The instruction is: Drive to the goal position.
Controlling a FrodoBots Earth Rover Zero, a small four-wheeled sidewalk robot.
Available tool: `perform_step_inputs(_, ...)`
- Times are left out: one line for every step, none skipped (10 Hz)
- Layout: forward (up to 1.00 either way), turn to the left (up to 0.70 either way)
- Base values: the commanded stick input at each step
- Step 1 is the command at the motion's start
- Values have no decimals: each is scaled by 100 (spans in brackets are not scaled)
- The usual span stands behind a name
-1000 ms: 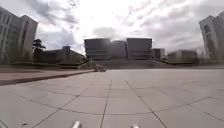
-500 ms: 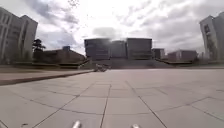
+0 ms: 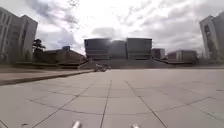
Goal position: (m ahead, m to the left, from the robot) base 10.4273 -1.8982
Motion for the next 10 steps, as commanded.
perform_step_inputs(6, 0)
perform_step_inputs(6, 0)
perform_step_inputs(6, 0)
perform_step_inputs(6, 0)
perform_step_inputs(6, 0)
perform_step_inputs(6, 0)
perform_step_inputs(6, 0)
perform_step_inputs(6, 0)
perform_step_inputs(6, 0)
perform_step_inputs(6, 0)
